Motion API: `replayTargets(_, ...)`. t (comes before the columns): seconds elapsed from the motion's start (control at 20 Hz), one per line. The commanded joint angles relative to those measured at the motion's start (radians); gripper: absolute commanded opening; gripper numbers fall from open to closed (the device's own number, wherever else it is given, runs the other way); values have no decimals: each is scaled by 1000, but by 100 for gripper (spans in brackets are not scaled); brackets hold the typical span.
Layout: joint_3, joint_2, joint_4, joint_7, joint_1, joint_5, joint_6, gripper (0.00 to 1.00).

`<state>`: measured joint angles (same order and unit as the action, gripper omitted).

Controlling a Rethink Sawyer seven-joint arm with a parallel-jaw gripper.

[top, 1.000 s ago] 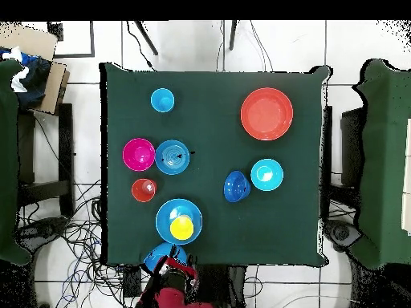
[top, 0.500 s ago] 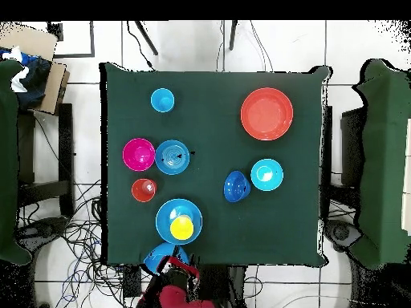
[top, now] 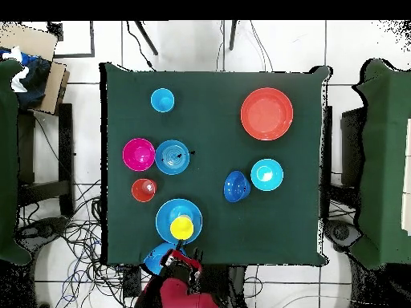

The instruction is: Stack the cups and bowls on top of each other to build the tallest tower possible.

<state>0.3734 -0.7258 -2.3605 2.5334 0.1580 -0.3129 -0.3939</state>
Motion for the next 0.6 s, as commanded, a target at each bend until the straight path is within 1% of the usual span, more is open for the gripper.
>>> replayTargets(0.05,-19,116,120,64,41,76,-50,100)
replayTargets(0.25,-23,126,120,76,41,77,-63,100)
replayTargets(0.35,-36,128,123,79,17,57,-72,100)
replayTargets(0.4,-43,112,121,78,0,40,-59,100)
replayTargets(0.6,-92,-19,116,42,-96,-39,76,100)
